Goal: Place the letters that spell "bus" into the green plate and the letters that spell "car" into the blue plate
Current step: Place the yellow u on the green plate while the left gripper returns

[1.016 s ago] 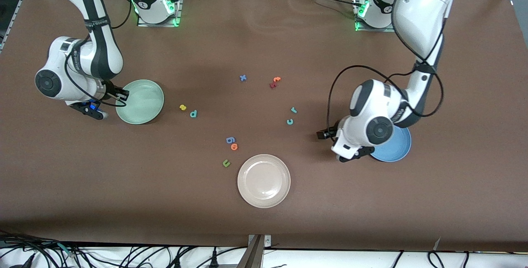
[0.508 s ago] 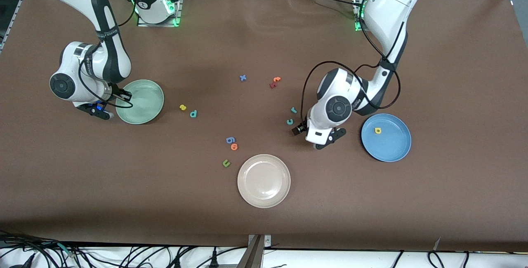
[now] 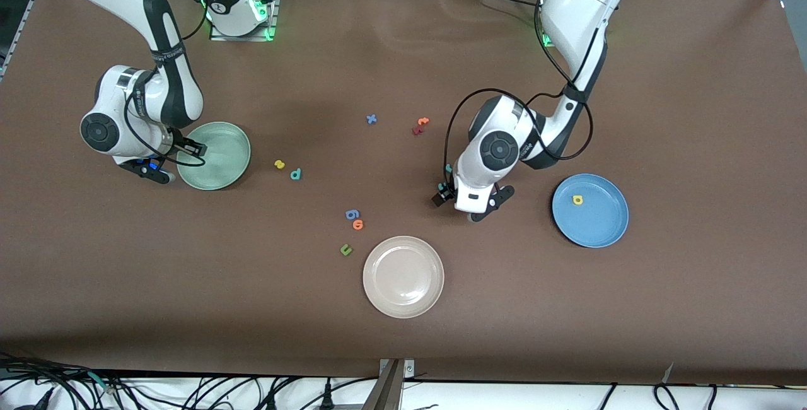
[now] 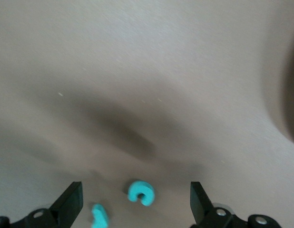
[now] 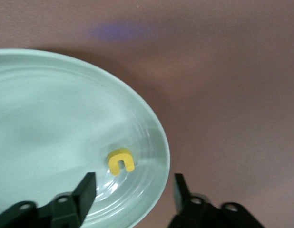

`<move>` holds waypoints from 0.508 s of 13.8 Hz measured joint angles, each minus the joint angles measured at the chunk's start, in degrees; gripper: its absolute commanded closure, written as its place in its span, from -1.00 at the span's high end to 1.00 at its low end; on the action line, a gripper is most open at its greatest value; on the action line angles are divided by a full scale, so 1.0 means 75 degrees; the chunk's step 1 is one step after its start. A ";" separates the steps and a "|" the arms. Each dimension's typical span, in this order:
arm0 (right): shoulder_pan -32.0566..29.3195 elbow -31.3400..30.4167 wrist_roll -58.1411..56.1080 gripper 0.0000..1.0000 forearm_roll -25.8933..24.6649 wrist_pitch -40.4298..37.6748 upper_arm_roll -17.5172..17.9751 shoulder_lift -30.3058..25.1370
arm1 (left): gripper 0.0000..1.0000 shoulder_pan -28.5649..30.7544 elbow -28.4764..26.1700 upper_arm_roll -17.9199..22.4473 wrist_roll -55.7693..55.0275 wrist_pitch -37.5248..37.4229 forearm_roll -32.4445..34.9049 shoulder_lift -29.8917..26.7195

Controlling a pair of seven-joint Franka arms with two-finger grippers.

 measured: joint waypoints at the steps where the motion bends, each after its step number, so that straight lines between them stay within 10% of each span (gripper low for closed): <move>1: 0.0066 0.0046 0.0102 0.99 0.0021 -0.0062 0.0006 -0.0069 | 0.97 -0.0096 -0.0021 0.0004 -0.0144 0.0132 0.0000 0.0006; 7: 0.1090 0.1115 0.0688 0.98 0.0026 -0.1486 0.0070 -0.0801 | 0.70 -0.0391 -0.0126 0.0035 -0.0431 0.0568 0.0094 0.0280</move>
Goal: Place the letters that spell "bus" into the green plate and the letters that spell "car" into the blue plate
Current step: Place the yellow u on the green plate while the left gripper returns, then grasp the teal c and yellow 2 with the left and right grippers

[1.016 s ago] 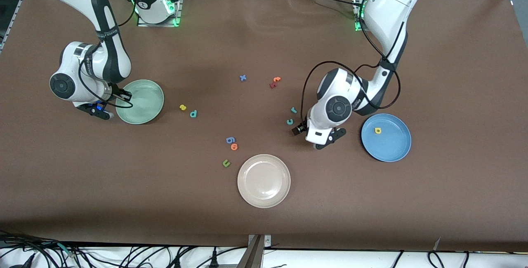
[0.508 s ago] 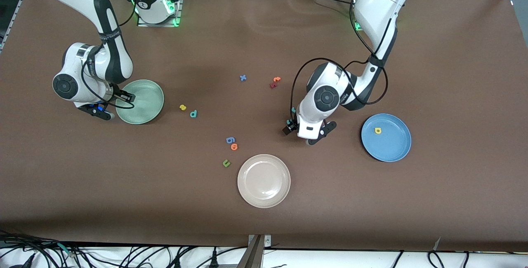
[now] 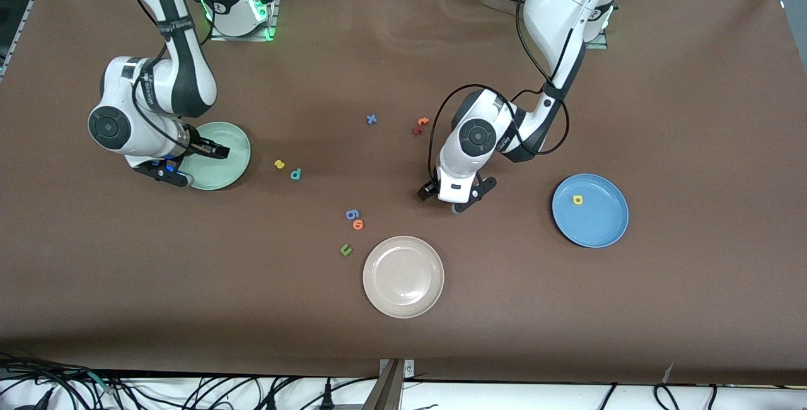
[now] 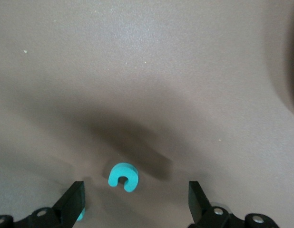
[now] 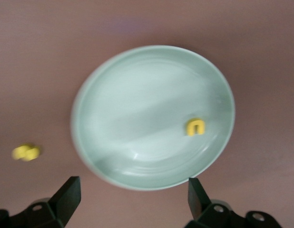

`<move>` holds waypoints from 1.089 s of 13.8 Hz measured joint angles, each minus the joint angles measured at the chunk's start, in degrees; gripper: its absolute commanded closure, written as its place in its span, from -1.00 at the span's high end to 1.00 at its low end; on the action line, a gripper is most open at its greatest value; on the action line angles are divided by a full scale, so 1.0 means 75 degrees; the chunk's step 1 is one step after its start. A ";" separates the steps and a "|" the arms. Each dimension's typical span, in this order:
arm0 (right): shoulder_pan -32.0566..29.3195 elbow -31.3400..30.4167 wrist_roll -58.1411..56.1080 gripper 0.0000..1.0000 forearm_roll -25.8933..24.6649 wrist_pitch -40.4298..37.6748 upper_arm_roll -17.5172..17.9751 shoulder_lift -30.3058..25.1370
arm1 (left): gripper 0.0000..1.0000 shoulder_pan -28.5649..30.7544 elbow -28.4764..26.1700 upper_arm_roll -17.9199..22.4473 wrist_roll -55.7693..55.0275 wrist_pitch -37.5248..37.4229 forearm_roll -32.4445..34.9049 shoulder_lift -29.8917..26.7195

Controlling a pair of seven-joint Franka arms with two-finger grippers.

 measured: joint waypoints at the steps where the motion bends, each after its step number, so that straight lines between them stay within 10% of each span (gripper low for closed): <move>1: 0.0129 0.0114 0.0027 0.98 0.0000 -0.0013 0.0023 -0.0013 | 0.66 0.0000 -0.0001 0.0010 0.0000 0.0003 0.0005 0.0032; 7: 0.0392 0.0123 0.2201 0.98 0.0009 0.0882 0.1013 0.0303 | 0.10 -0.0040 0.0003 0.0019 -0.0001 0.0021 0.0015 0.0067; 15: 0.0435 -0.0192 0.5798 0.97 0.0017 0.2315 0.1560 0.1026 | -0.15 -0.0070 0.0019 0.0025 -0.0007 0.0027 0.0151 0.0060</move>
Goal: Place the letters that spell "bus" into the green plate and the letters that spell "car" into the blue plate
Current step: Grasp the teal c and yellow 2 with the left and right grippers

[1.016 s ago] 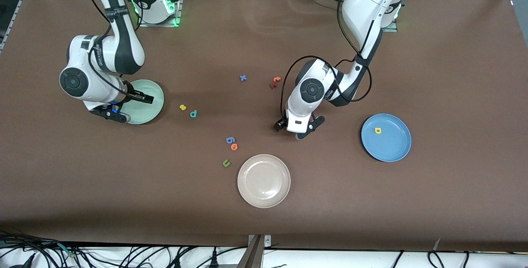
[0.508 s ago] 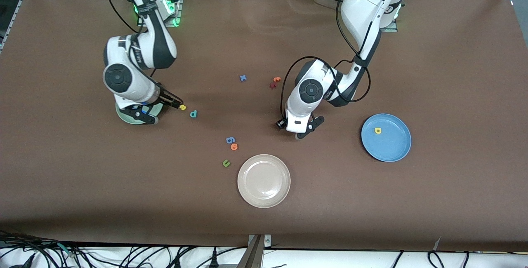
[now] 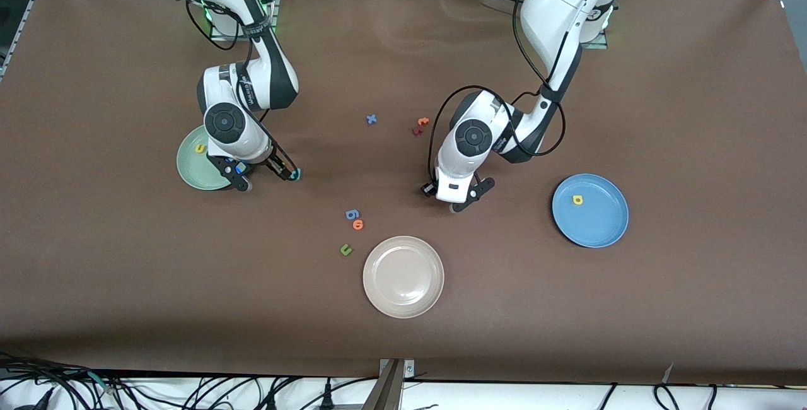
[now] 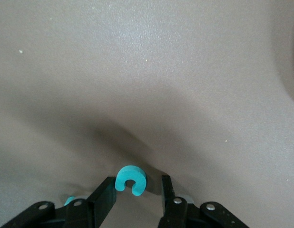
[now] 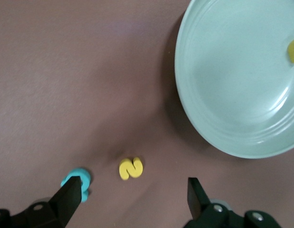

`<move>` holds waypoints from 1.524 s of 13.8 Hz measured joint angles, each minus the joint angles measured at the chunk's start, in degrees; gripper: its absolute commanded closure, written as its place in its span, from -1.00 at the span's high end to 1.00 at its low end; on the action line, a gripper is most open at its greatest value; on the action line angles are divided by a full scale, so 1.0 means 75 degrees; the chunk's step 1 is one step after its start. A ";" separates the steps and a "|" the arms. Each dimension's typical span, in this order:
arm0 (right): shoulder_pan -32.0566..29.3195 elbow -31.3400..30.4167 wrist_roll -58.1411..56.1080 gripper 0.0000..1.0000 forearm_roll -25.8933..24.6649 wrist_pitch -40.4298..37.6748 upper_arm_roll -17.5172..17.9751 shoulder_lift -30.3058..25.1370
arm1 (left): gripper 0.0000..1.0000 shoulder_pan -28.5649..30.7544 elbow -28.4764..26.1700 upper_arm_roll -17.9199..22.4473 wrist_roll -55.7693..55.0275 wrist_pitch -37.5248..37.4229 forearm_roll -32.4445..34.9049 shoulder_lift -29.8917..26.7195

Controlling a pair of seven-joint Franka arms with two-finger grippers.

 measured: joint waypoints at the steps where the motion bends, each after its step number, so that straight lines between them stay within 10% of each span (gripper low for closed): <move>1: -0.0004 -0.0183 0.0141 0.97 0.0006 0.0322 -0.0001 0.0011 | -0.16 0.0000 0.0005 0.0001 0.0000 0.0003 0.0001 -0.0001; 13: -0.0003 -0.0637 0.0854 0.96 0.0825 0.1363 0.0161 0.0220 | -0.37 -0.0002 0.0019 0.0027 0.0000 0.0003 0.0273 -0.0007; 21: -0.0002 -0.0636 0.0661 0.56 0.1049 0.1491 0.0279 0.0295 | -0.53 -0.0004 0.0021 0.0047 0.0000 -0.0093 0.0484 -0.0046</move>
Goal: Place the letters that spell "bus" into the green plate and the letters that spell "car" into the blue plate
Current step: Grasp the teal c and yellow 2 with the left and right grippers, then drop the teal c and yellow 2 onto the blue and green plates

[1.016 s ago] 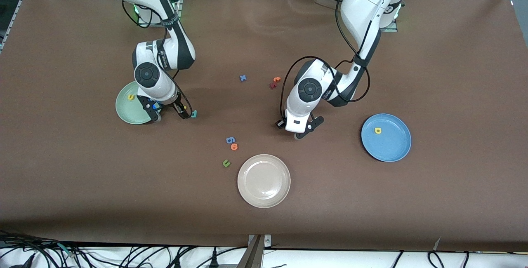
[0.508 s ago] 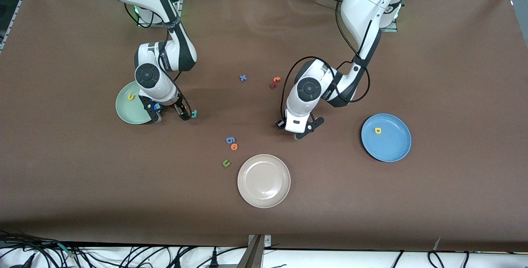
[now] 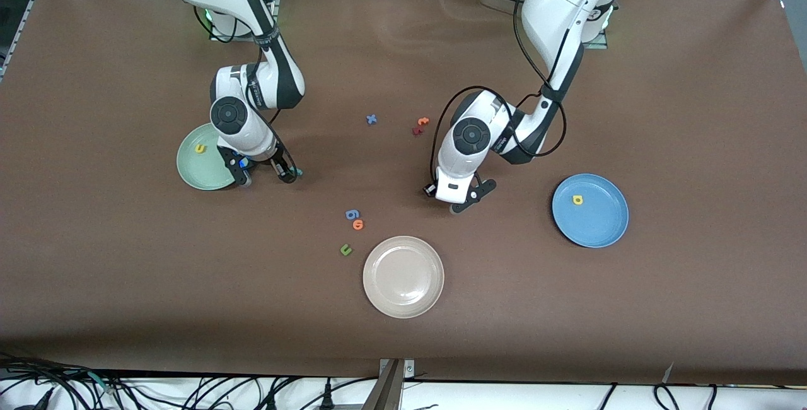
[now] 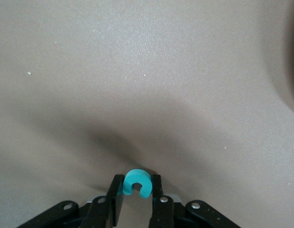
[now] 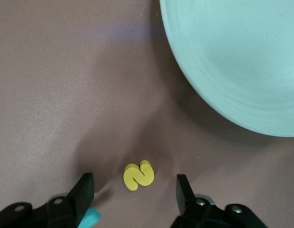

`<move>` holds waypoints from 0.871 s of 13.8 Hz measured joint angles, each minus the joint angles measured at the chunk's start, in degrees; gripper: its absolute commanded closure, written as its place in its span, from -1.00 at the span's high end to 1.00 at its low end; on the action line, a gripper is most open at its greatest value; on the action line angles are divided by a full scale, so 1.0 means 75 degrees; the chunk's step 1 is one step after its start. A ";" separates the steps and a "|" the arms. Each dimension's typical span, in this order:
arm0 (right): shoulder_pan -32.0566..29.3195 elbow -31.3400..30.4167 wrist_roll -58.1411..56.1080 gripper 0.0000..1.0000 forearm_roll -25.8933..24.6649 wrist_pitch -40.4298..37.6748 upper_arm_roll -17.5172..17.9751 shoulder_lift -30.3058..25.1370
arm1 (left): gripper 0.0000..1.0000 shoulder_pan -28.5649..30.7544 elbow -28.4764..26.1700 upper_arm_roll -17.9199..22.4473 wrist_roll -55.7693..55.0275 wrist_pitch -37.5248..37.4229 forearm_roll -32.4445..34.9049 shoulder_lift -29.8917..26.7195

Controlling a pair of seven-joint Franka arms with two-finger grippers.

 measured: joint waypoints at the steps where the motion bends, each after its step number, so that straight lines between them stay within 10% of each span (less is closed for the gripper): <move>1: -0.0001 0.0000 -0.0116 0.56 0.0000 0.0000 0.0000 0.0007 | -0.55 0.0000 0.0003 0.0000 0.0000 -0.0007 0.0001 0.0000; 7: -0.0007 0.0019 -0.0374 -0.46 0.0020 0.0016 -0.0005 -0.0003 | -0.61 0.0473 0.0791 0.0258 0.0701 -0.2091 0.0080 -0.0141; 12: -0.0015 0.0013 -0.0466 -0.71 0.0025 -0.0029 -0.0020 -0.0060 | -0.64 0.1471 0.0902 0.0290 0.2309 -0.3414 0.0085 -0.0564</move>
